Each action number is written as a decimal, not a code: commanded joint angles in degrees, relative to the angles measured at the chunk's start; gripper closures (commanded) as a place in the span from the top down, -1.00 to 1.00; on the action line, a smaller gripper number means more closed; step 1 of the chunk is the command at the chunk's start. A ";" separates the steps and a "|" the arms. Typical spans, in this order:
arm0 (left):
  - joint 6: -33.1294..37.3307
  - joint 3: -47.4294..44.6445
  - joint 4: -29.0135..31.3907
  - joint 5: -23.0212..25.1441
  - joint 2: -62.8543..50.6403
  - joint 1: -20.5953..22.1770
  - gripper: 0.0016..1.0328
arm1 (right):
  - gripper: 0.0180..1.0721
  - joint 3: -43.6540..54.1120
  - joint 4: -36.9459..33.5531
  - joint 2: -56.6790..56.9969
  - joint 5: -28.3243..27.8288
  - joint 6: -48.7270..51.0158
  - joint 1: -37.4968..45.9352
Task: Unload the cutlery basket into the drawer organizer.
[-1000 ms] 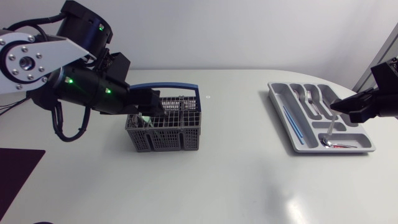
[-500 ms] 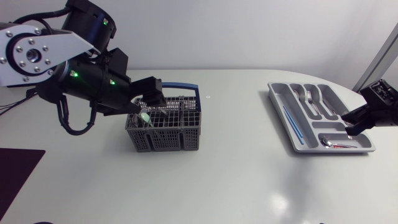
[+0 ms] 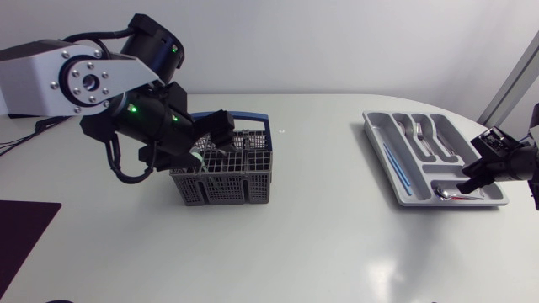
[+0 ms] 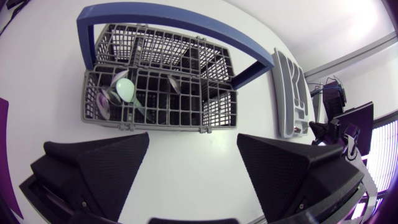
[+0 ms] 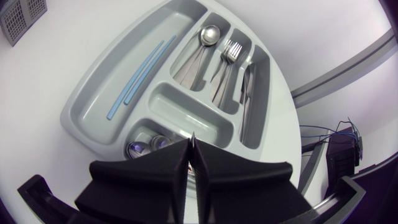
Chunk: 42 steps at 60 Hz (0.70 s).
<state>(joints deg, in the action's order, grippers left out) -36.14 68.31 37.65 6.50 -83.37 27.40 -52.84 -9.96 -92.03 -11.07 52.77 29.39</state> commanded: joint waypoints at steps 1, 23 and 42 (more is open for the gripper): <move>-3.32 2.26 0.32 -0.26 -1.09 0.82 0.92 | -0.58 1.51 1.96 -1.57 1.31 1.37 0.50; -10.62 3.58 -0.56 -4.48 -2.85 0.82 0.89 | 0.71 4.59 7.14 -1.05 5.71 1.98 -0.21; -17.56 3.76 -0.65 -8.00 -3.37 0.73 0.89 | 0.91 7.58 7.14 6.16 6.76 -0.04 -1.70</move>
<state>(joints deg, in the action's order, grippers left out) -49.82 70.57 37.43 -0.80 -85.56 27.94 -47.07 -3.36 -88.29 -4.78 53.04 28.71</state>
